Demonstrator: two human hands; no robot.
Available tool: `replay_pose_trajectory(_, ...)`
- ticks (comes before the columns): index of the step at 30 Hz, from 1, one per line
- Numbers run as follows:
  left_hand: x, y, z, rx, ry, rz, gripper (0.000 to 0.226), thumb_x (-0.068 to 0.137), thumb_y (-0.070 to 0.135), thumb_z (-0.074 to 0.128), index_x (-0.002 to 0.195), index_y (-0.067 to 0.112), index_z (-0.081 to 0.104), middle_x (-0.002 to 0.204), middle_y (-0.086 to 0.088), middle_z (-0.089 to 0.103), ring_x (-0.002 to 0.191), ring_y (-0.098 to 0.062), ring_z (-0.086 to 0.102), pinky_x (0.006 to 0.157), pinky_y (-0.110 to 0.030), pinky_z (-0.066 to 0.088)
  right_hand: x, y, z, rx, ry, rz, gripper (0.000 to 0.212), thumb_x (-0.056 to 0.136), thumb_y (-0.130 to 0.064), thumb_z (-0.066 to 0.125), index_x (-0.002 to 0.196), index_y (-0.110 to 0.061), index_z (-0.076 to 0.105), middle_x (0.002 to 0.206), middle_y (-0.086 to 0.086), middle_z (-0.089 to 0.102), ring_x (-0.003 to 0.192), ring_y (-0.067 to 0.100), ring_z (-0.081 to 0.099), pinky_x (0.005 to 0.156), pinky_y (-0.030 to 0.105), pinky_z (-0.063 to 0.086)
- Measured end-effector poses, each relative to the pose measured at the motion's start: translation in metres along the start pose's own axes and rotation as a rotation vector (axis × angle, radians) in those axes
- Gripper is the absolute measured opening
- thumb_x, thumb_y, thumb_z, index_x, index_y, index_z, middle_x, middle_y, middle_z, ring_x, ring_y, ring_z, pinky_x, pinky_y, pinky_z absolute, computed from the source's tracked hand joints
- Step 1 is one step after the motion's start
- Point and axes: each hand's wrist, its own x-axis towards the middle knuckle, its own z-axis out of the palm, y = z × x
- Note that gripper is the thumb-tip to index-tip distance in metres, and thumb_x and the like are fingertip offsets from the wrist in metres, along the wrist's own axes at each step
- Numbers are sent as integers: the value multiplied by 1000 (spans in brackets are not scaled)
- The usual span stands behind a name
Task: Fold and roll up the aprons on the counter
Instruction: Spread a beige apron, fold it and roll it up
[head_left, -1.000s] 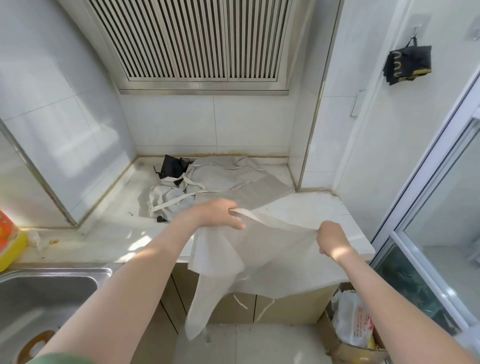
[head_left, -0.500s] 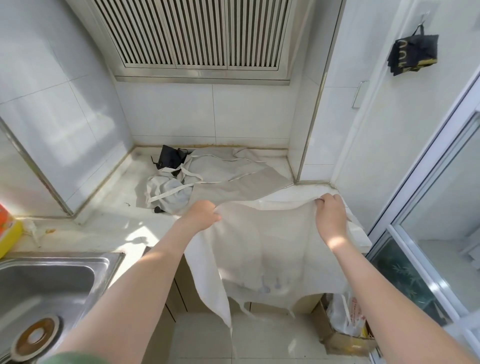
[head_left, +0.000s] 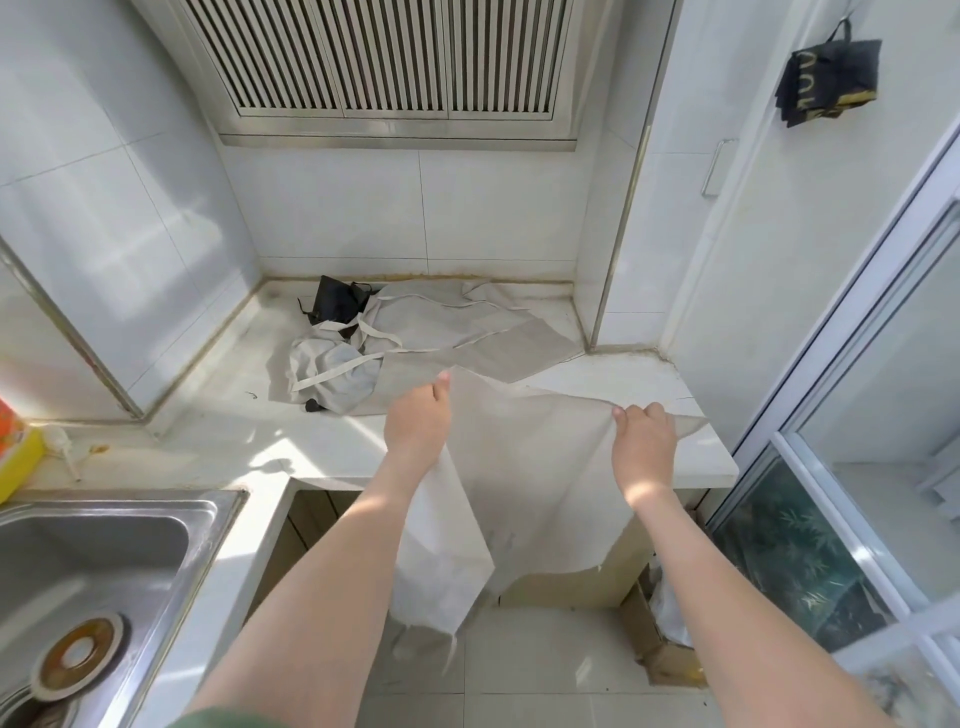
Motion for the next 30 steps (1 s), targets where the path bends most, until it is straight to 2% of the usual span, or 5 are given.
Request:
replay_pose_trajectory(8,-3,-20,-6,102,-656,-121,9,79,17,56,85,14,49,88,-2,53,78,-20,52,65,-28,39,-6,6,4,75,39,121,39,104,-18,33,97,6,63,101,25,55,103,38,46,92,38,31)
replay_pose_trajectory(16,-34,-59,18,295,-270,-302,11,91,9,47,82,9,52,104,-12,62,94,-30,56,72,-29,40,-25,6,5,228,117,305,42,104,-23,31,107,6,61,108,22,51,106,34,44,93,36,30)
replay_pose_trajectory(22,-44,-49,16,565,-294,-366,32,94,11,39,121,6,55,134,-16,42,125,-30,39,98,-31,37,-33,17,3,183,120,266,39,104,-21,32,103,4,62,99,22,55,102,35,46,93,35,30)
replay_pose_trajectory(27,-37,-41,-3,205,-371,-468,34,92,-4,42,60,7,43,54,-2,49,60,-17,50,54,-21,40,-35,16,2,264,155,136,33,102,-19,40,81,0,59,85,12,44,91,30,45,84,36,36)
replay_pose_trajectory(30,-31,-32,-7,-277,-366,-792,33,95,-1,45,63,5,42,44,-10,50,42,-23,49,35,-22,40,-41,19,0,258,189,55,31,100,-15,44,76,-1,57,82,7,42,87,26,40,79,32,34)
